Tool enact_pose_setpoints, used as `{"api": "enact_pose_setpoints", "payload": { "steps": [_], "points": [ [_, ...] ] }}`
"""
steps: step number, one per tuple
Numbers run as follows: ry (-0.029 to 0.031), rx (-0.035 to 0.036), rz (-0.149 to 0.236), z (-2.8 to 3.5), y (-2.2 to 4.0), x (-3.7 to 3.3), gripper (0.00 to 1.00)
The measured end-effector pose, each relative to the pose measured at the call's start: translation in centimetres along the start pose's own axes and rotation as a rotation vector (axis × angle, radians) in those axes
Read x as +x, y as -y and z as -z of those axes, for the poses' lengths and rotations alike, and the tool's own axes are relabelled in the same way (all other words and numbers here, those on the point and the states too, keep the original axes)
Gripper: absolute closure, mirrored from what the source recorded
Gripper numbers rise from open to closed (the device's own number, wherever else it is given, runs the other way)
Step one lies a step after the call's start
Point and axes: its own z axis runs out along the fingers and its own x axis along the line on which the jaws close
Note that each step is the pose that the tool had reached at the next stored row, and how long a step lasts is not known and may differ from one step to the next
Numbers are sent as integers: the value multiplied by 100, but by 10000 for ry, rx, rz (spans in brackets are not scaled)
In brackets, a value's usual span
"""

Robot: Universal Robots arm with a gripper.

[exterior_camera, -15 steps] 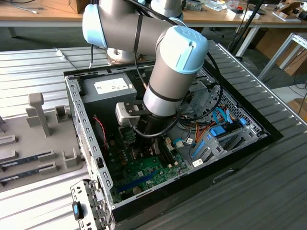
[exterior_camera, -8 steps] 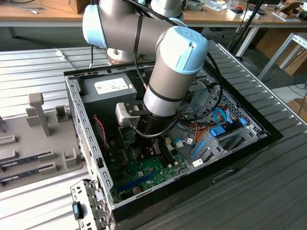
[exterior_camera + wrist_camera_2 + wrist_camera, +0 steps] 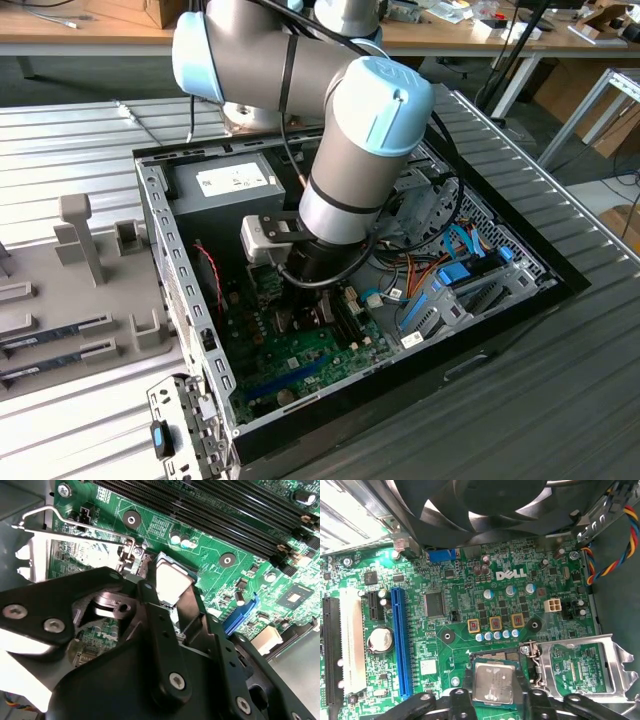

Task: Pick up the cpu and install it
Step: 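Close the cpu cover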

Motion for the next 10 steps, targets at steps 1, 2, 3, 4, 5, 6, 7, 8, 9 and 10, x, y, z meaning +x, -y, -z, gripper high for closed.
{"api": "enact_pose_setpoints", "payload": {
  "steps": [1,2,3,4,5,6,7,8,9,10],
  "points": [
    [0,0,0,0,0,0,61],
    [1,1,0,-1,0,0,61],
    [2,1,0,-1,0,0,61],
    [1,1,0,-1,0,0,61],
    [2,1,0,-1,0,0,61],
    [2,1,0,-2,0,0,61],
    [2,1,0,-2,0,0,61],
    [2,1,1,-3,0,0,61],
    [3,2,0,-2,0,0,61],
    [18,4,4,12,-2,0,61]
  ]
}}
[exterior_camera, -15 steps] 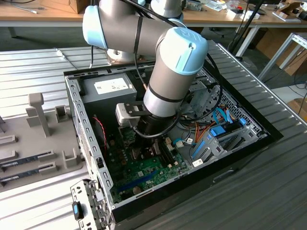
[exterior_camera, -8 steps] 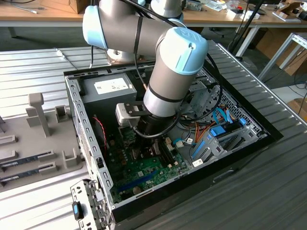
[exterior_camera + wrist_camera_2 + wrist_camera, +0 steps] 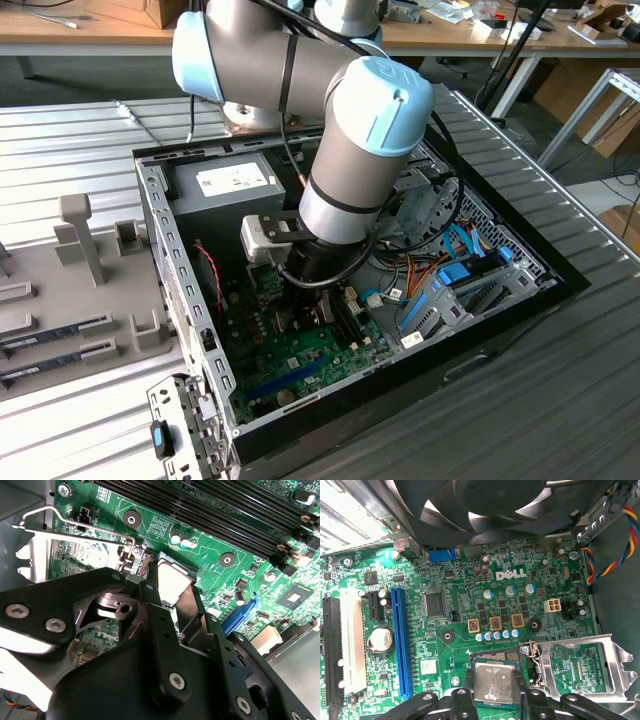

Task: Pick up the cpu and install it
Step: 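Close the cpu cover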

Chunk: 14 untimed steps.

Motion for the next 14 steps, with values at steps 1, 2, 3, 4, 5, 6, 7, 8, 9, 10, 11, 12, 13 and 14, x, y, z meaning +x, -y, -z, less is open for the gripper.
{"api": "enact_pose_setpoints", "payload": {
  "steps": [1,2,3,4,5,6,7,8,9,10,11,12,13,14],
  "points": [
    [-1,-3,0,11,-2,1,61],
    [15,-5,0,28,-6,3,61],
    [42,-6,5,36,-8,3,61],
    [40,-3,63,36,-8,3,61],
    [30,5,183,37,-7,4,61],
    [15,15,339,36,-7,3,61],
    [2,23,460,37,-8,4,61],
    [-7,31,583,37,-8,4,61],
    [-6,32,610,37,-8,4,61],
    [4,34,616,36,-8,3,61],
    [10,31,583,36,-8,3,61],
    [56,3,196,37,-8,4,61],
    [80,-10,2,37,-8,3,61],
    [96,-19,-122,37,-8,3,61]
  ]
}}
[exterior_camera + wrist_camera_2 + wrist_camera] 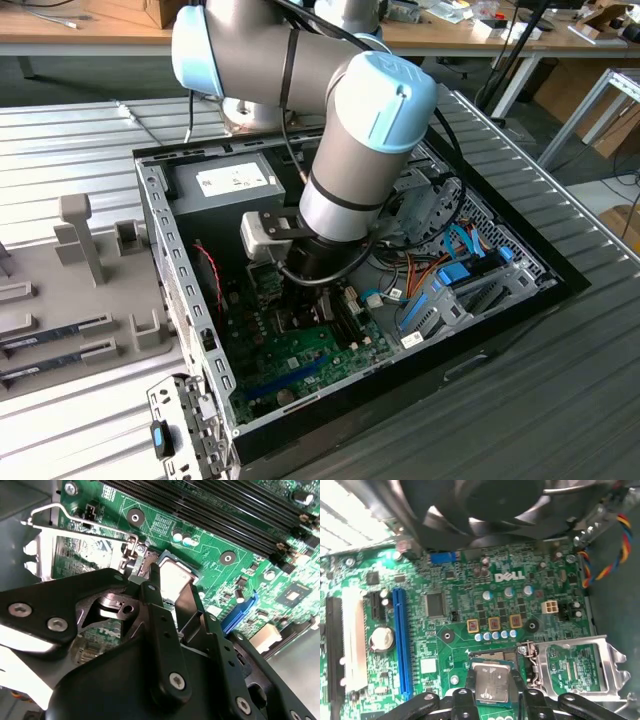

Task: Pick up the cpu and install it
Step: 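Close the cpu cover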

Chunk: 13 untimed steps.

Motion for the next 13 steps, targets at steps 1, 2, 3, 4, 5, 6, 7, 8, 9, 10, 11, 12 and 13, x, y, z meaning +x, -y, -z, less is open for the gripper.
{"api": "enact_pose_setpoints", "payload": {
  "steps": [1,2,3,4,5,6,7,8,9,10,11,12,13],
  "points": [
    [7,-2,-48,-1,0,0,61],
    [8,-2,-49,-1,1,0,61],
    [7,-3,-50,0,1,1,61],
    [7,-3,-53,0,0,1,61],
    [8,-3,-56,0,0,1,53],
    [3,-2,-64,-5,0,5,53],
    [-165,13,-133,-19,2,9,53],
    [-236,18,-158,-34,17,6,53],
    [-235,18,-158,-36,20,6,53],
    [-235,18,-158,-38,22,6,53],
    [-233,18,-159,-42,23,5,53],
    [-234,18,-158,-46,24,5,53],
    [-234,18,-157,-51,25,4,53]
  ]
}}
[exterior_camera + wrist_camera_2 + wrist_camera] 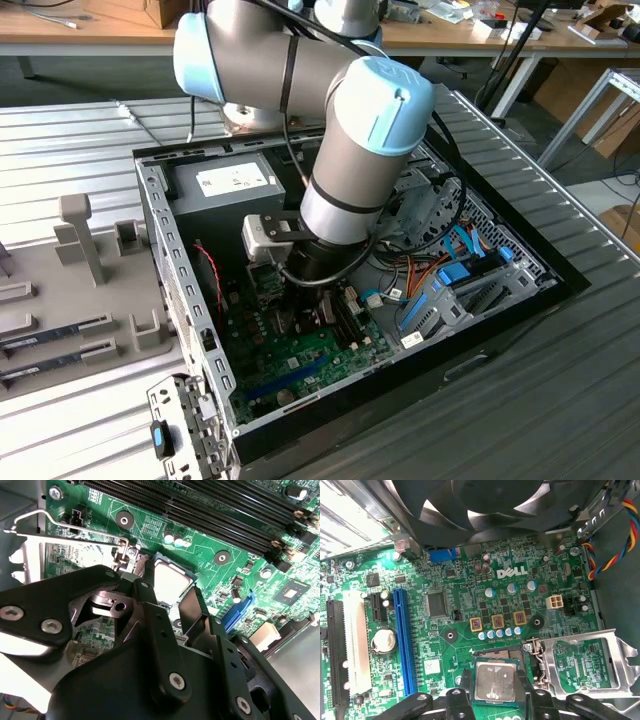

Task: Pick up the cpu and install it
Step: 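Close the cpu cover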

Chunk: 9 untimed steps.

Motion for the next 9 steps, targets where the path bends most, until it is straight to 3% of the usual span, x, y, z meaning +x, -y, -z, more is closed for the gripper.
{"api": "enact_pose_setpoints", "payload": {
  "steps": [6,7,9],
  "points": [
    [-2,0,0,-10,1,-1,53],
    [-5,-2,-1,-9,1,0,59],
    [-2,0,0,-11,1,-1,60]
  ]
}}
